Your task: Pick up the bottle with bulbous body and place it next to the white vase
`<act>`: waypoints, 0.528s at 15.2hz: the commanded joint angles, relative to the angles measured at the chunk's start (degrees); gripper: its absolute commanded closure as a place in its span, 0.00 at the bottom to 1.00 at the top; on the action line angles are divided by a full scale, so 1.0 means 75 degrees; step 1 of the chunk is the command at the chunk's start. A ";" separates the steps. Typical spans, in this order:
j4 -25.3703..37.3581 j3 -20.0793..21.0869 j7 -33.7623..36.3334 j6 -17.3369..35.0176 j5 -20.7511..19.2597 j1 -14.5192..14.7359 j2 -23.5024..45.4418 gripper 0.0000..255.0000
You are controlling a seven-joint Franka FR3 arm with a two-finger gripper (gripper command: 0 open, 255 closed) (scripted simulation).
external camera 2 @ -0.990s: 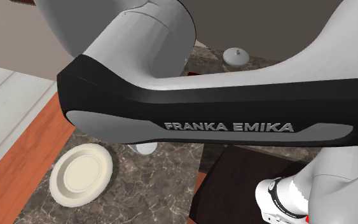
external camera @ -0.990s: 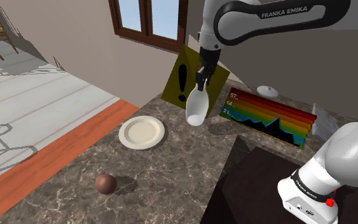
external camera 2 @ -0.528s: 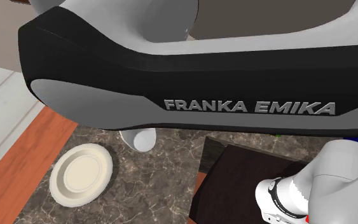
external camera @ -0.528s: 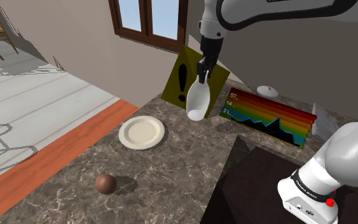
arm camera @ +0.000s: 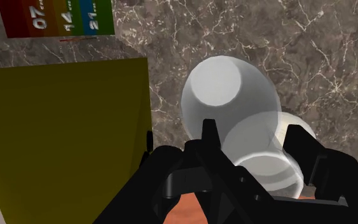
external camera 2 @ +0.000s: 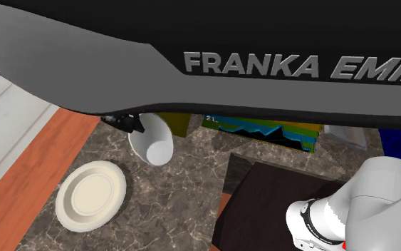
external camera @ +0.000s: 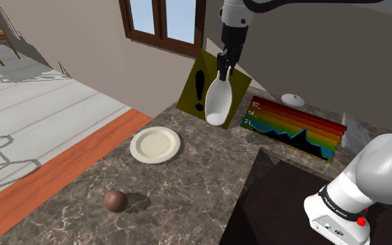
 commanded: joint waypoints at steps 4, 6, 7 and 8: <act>0.0650 0.0004 0.0008 -0.0549 -0.0024 -0.0002 0.0103 1.00; 0.0921 0.0008 0.0015 -0.0766 -0.0037 -0.0001 0.0158 1.00; 0.1061 0.0010 0.0019 -0.0876 -0.0044 0.0000 0.0189 1.00; 0.1203 0.0013 0.0023 -0.0986 -0.0051 0.0001 0.0222 1.00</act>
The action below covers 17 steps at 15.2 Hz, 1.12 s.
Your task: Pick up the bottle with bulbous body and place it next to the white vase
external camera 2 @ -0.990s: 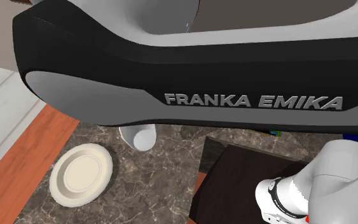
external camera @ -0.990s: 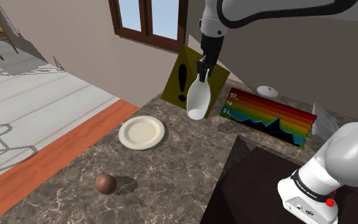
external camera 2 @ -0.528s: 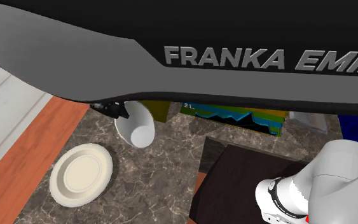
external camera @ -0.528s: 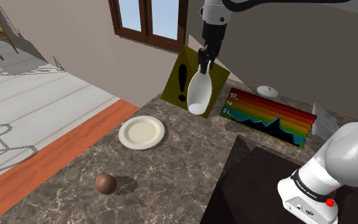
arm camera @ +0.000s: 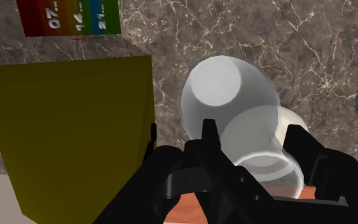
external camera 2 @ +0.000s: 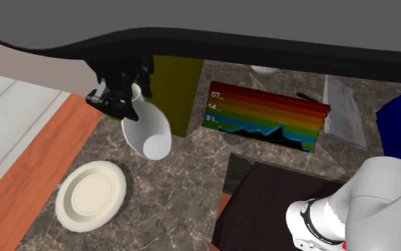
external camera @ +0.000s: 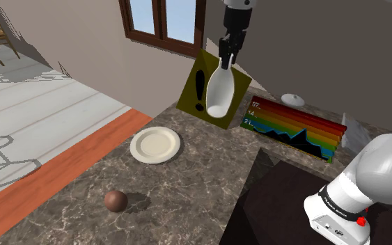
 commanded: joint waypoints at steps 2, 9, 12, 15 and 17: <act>0.0423 0.0013 0.0020 -0.0334 -0.0021 0.0007 0.0089 1.00; 0.1567 0.0048 0.0068 -0.1153 -0.0101 0.0030 0.0425 1.00; 0.2127 0.0071 0.0096 -0.1529 -0.0149 0.0050 0.0615 1.00; 0.2744 0.0099 0.0129 -0.1928 -0.0209 0.0079 0.0841 1.00; 0.3195 0.0121 0.0154 -0.2210 -0.0258 0.0105 0.1017 1.00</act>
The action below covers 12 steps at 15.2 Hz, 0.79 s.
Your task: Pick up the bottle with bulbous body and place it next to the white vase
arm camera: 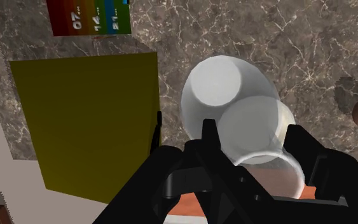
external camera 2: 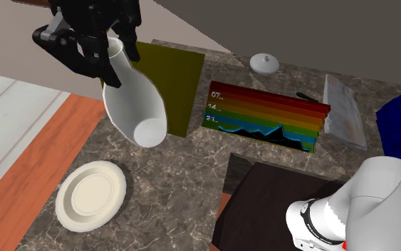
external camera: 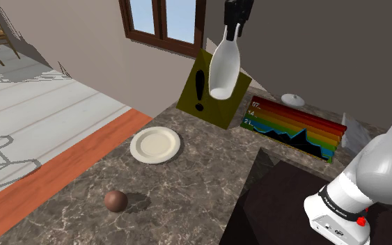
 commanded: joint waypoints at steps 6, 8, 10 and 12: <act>0.0046 -0.0264 -0.0564 -0.0298 0.0071 -0.0318 -0.0271 1.00; -0.0359 -0.0483 -0.0972 -0.0216 0.0142 -0.0529 -0.0609 1.00; -0.0699 -0.0712 -0.1378 -0.0156 0.0183 -0.0717 -0.0898 1.00; -0.0982 -0.0942 -0.1783 -0.0112 0.0200 -0.0896 -0.1143 1.00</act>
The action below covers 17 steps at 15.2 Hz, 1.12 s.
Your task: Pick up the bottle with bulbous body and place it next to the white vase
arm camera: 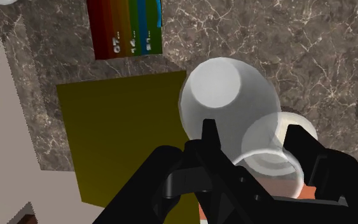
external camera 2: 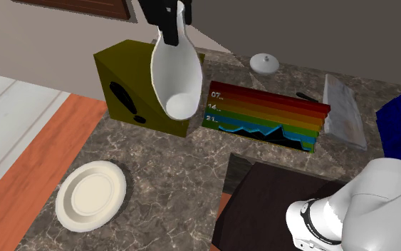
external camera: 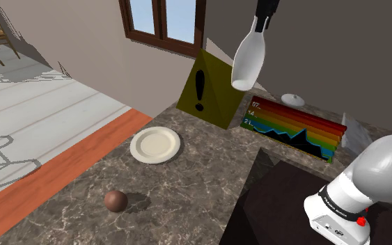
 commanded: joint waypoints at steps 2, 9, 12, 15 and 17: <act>-0.0407 -0.0359 -0.0636 0.0090 0.0008 -0.0265 -0.0329 1.00; -0.0865 -0.1203 -0.2043 0.0148 -0.0104 -0.0803 -0.0746 1.00; -0.0906 -0.1573 -0.2648 0.0157 -0.0173 -0.1025 -0.0790 1.00; -0.0858 -0.1948 -0.3257 0.0160 -0.0237 -0.1246 -0.0752 1.00; -0.0775 -0.2200 -0.3666 0.0159 -0.0272 -0.1395 -0.0682 1.00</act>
